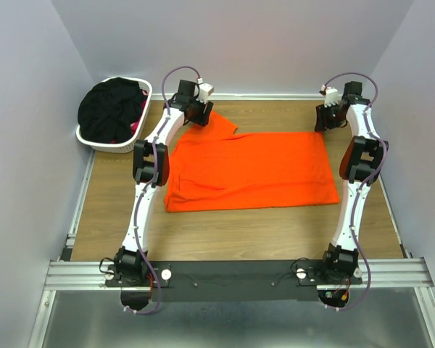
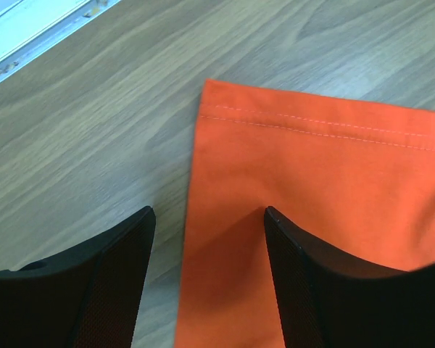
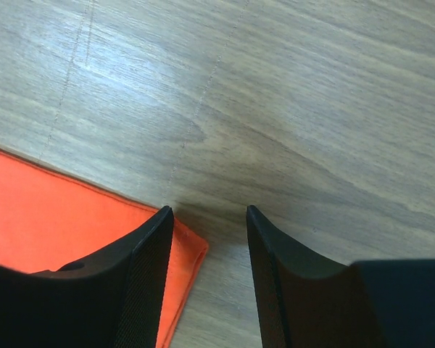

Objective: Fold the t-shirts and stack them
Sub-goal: Fold the tshirt

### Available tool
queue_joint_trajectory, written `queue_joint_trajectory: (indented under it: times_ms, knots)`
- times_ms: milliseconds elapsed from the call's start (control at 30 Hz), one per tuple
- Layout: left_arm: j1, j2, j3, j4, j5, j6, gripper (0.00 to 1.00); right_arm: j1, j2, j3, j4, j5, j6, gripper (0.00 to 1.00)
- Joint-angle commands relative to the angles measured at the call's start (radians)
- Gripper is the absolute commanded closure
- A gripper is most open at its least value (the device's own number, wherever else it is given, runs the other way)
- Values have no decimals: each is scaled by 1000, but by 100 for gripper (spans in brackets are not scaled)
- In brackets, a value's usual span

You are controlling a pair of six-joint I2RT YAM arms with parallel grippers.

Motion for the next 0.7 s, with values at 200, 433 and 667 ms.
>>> queue_joint_trajectory:
  times_ms: [200,433,667]
  knots:
    - [9,15,-4,-60,26,-47,51,6,56,-52,-49,-8,-1,51]
    - [-11,11,-18,-77,36,-21,77,6,48,-68,-49,-14,-10,63]
    - [-3,-41,-46,-42,12,6,100,6,27,-78,-51,-27,-22,87]
